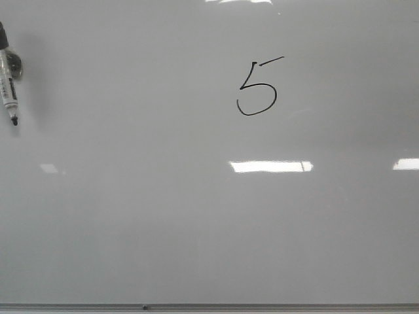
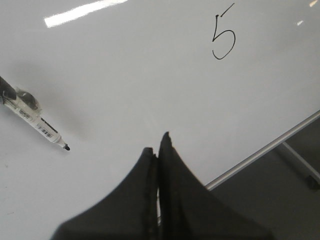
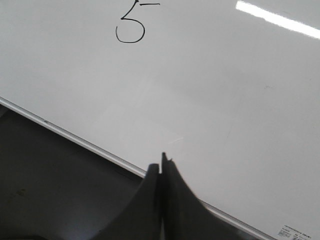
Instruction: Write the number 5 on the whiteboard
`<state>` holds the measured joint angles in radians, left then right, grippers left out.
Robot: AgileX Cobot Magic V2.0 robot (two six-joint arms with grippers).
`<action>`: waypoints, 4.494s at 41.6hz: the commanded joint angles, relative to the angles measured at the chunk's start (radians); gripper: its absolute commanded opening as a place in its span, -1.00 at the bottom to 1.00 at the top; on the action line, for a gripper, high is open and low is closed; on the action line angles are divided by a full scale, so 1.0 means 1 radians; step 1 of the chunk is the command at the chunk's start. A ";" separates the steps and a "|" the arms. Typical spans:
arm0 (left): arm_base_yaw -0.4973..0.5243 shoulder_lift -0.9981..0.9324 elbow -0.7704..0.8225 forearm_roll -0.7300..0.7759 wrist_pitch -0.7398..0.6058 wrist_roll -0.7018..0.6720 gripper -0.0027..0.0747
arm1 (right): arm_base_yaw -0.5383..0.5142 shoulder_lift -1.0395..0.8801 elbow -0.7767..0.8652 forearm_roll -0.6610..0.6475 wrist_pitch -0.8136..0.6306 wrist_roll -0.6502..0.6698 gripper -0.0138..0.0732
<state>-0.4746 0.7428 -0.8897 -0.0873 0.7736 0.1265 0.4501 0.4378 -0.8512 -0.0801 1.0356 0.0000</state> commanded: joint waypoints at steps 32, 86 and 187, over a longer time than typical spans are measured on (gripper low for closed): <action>0.282 -0.204 0.092 0.022 -0.200 0.001 -0.98 | -0.005 0.007 -0.022 -0.005 -0.072 -0.010 -0.84; 0.513 -0.766 0.901 0.122 -0.798 -0.188 -0.98 | -0.005 0.007 -0.022 -0.005 -0.070 -0.010 -0.84; 0.463 -0.763 0.901 0.122 -0.798 -0.188 -0.98 | -0.471 -0.468 0.791 -0.004 -0.957 -0.010 -0.84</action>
<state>-0.0032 -0.0058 0.0066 0.0382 0.0617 -0.0497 -0.0158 -0.0115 -0.0664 -0.0780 0.2320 0.0000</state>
